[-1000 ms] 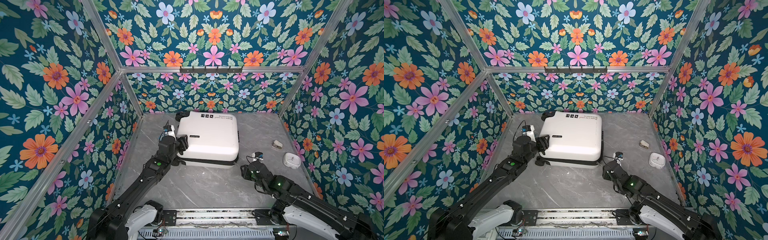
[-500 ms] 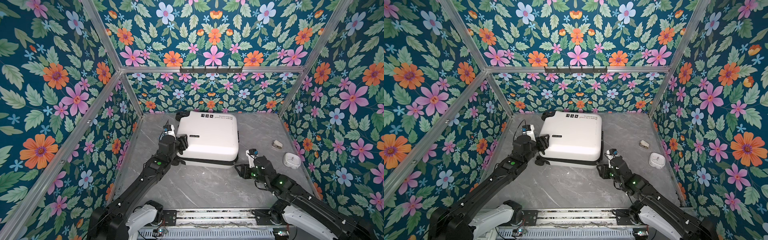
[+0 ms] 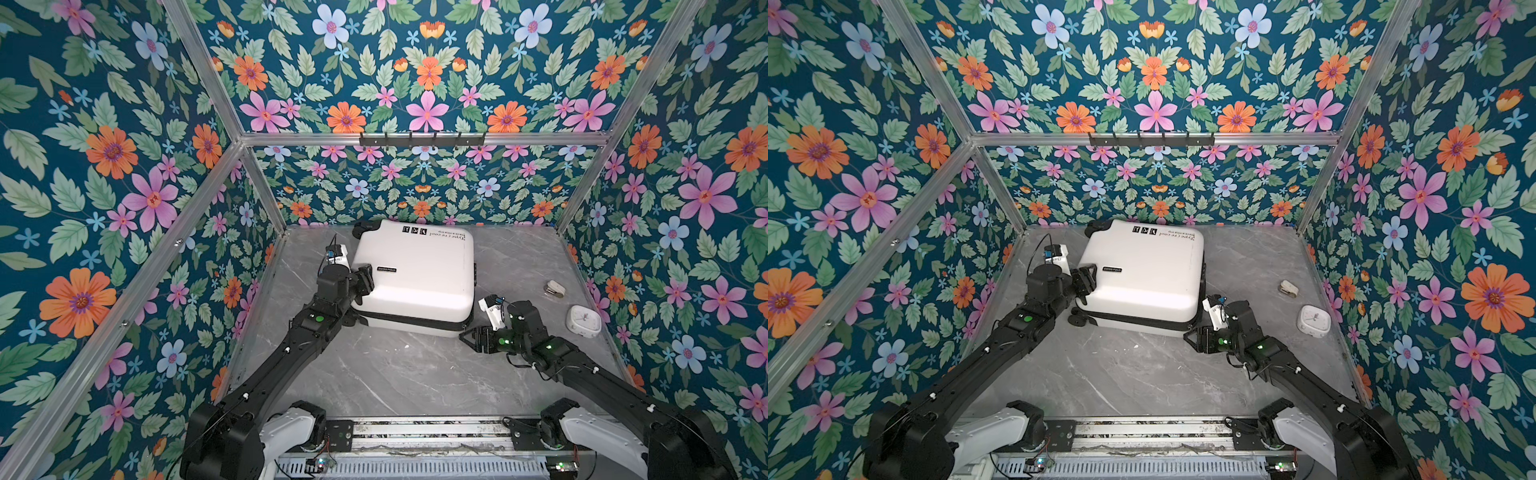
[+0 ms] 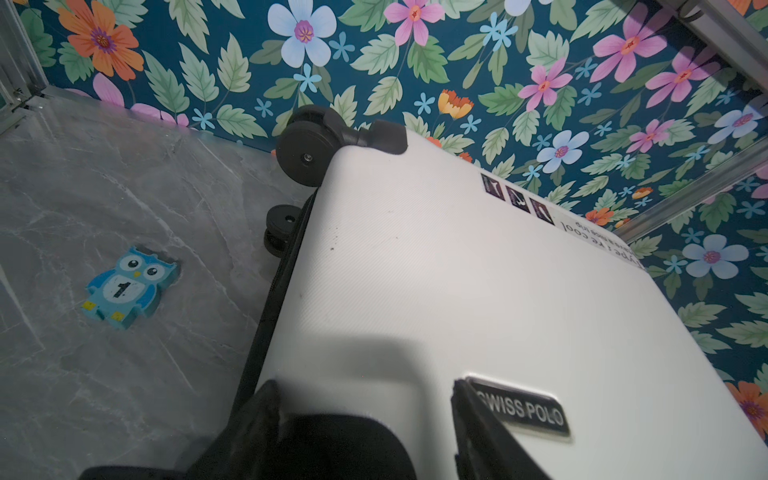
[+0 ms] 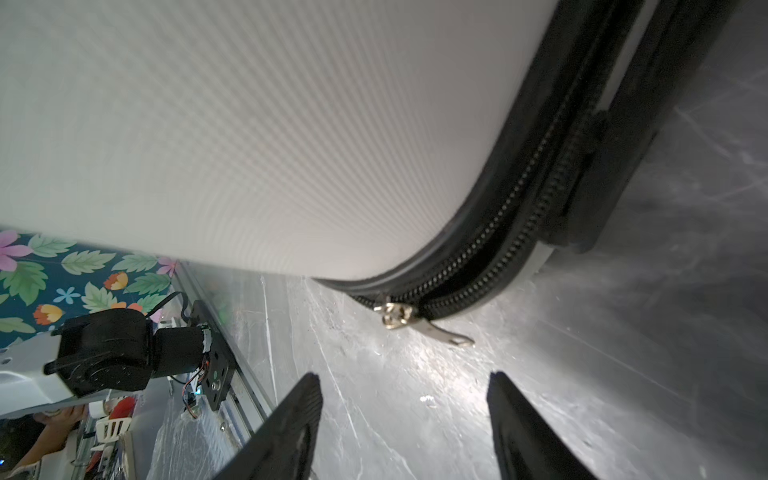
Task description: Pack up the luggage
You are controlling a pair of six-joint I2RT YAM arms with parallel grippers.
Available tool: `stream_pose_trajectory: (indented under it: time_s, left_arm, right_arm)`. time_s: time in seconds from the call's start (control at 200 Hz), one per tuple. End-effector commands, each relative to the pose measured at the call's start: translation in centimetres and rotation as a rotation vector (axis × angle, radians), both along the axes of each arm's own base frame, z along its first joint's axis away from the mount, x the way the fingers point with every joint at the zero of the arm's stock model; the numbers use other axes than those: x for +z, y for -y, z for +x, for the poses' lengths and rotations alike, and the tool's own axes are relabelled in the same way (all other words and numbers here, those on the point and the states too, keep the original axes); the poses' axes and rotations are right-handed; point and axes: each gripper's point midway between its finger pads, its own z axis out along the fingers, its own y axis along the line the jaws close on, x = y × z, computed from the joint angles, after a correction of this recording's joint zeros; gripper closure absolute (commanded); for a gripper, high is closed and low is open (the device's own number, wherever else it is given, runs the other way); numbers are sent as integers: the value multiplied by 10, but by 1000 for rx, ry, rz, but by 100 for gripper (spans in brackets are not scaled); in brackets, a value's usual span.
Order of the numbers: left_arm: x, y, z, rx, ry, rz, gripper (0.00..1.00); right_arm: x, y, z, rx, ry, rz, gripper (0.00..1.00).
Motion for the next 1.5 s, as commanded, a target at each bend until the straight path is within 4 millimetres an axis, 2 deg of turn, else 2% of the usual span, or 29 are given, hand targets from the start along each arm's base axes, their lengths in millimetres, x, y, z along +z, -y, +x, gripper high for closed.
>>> stream_pose_trajectory:
  time_s: [0.0,0.25,0.48,0.79,1.055,1.17,1.255,1.39,1.495]
  left_arm:
    - [-49,-1,-19,-35,-203,40,34]
    - [-48,2,-9,-39,-207,36,34]
    - [-48,2,-6,-38,-211,37,35]
    - [-49,4,-6,-41,-216,31,36]
    - [-49,2,-7,-37,-215,35,36]
    - [-50,1,-8,-32,-218,37,36]
    - [-42,-1,-8,-24,-201,37,36]
    - [-9,-8,-11,-7,-156,22,35]
    - [11,-24,-17,21,-141,-72,35]
  right_arm:
    - [8,-11,7,43,57,43,34]
    - [8,-20,22,49,77,69,42]
    - [10,-19,27,31,101,73,51]
    - [2,-18,32,-2,89,78,63]
    - [5,-14,32,-38,104,89,79]
    - [6,-12,32,-49,105,84,93]
    - [4,-10,32,-55,100,76,100]
    - [2,-10,32,-57,92,68,100]
    - [1,-10,31,-56,85,64,100]
